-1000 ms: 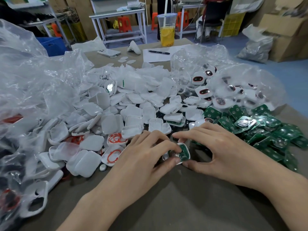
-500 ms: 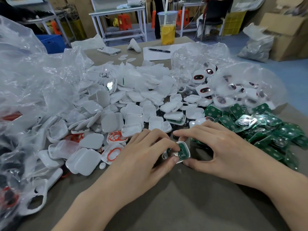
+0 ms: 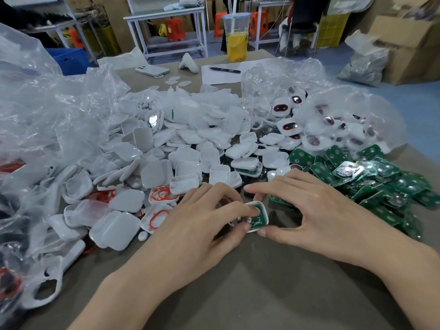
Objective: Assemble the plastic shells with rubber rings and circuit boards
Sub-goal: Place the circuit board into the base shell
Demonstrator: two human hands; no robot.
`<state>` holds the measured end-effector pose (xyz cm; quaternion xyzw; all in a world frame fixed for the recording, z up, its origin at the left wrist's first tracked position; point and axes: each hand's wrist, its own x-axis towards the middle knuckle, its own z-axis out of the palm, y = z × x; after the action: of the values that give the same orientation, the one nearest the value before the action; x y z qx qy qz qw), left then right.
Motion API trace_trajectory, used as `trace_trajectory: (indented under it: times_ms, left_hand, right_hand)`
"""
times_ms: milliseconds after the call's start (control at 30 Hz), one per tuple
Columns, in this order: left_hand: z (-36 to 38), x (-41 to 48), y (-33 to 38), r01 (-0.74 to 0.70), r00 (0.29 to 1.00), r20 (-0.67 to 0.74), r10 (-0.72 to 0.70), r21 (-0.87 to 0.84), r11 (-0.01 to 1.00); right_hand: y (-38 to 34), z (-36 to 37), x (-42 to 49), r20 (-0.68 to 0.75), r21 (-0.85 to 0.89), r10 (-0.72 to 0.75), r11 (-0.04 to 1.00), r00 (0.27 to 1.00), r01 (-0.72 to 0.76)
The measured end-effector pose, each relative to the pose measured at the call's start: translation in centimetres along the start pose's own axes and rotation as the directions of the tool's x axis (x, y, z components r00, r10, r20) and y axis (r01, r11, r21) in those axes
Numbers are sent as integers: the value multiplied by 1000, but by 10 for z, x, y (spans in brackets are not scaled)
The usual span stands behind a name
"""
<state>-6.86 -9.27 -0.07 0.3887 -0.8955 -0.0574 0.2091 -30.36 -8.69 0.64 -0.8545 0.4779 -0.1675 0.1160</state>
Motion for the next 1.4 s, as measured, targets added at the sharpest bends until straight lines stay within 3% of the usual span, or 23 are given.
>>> trace_trajectory:
  times_ms: [433,867,1400]
  left_hand:
    - [2,-1,4,-8,999,50,9,-26,1000]
    - [-10,-3,-6,61,997,-45,-63,-44,997]
    - [1,0,-2,-23,997,66,26,-46,999]
  right_hand:
    - [-1,0,-1,-13,4,-29,1000,999,29]
    - [2,2,-1,-52,-15,-33,999,998,32]
    - [4,2,-3,-46,-6,-36,999,998,36]
